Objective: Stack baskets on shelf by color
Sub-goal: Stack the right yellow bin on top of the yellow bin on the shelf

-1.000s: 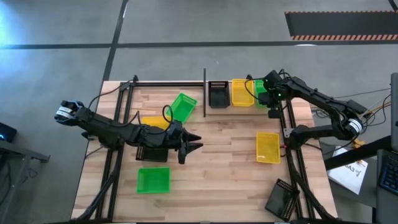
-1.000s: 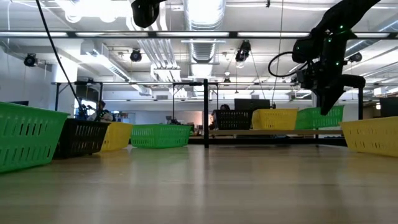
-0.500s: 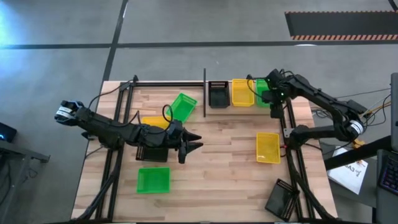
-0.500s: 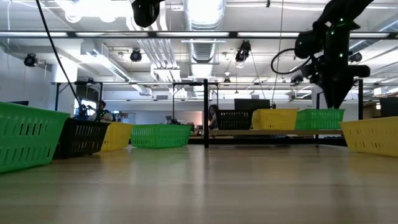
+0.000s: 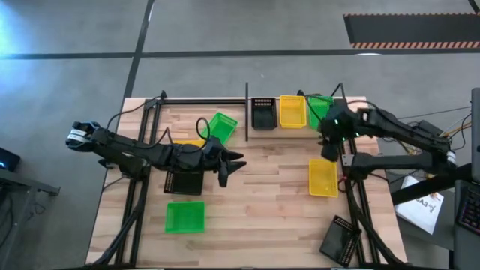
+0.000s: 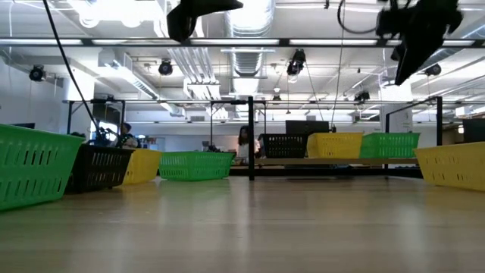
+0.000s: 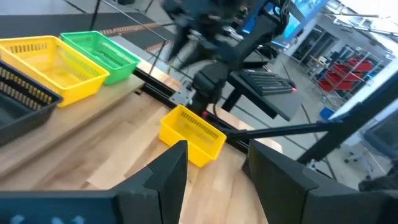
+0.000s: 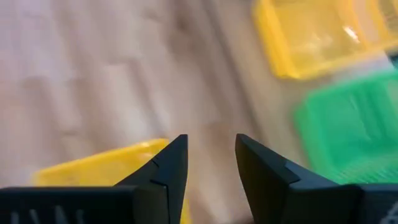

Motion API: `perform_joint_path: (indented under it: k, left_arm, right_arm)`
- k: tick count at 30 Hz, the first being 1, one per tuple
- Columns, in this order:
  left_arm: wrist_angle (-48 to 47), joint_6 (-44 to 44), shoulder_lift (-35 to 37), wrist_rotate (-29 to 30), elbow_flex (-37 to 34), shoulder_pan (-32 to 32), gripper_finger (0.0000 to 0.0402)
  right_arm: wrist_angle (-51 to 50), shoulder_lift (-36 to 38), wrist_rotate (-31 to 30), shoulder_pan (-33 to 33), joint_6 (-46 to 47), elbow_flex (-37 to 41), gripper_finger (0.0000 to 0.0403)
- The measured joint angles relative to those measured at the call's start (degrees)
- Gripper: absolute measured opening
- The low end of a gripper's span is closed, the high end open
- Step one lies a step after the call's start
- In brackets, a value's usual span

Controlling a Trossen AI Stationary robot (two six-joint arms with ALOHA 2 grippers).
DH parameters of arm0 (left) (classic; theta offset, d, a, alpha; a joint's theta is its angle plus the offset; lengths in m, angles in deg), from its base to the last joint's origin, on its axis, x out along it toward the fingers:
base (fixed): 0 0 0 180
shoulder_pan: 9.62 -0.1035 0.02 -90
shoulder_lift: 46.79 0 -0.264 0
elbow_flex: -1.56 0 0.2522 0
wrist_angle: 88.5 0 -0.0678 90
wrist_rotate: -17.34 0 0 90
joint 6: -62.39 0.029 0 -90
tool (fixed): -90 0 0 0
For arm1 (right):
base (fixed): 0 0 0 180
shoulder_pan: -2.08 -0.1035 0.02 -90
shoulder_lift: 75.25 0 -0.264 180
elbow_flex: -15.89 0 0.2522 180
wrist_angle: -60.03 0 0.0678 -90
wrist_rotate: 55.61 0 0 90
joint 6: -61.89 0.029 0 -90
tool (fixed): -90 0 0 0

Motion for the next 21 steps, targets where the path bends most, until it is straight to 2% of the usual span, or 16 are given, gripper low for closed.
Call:
perform_joint_path:
  k: [4,11,17,21]
  left_arm:
    - [-0.02,0.18,-0.02,0.07,-0.02,-0.68,0.0155]
    - [-0.02,3.02,-0.07,0.07,-0.11,-0.95,0.0155]
    - [-0.02,3.08,-0.07,-0.24,-0.18,-0.95,0.0155]
    - [-0.07,3.13,-0.07,-0.35,-0.62,-0.95,0.0155]
  right_arm:
    - [0.81,0.03,-0.34,-12.80,13.15,-0.70,0.0120]
    - [5.10,-6.00,-0.37,-34.51,34.57,0.72,0.0116]
    - [2.87,-11.04,-0.14,-46.67,49.68,2.57,0.0137]
    - [1.88,-15.18,-0.41,-50.05,52.60,3.82,0.0157]
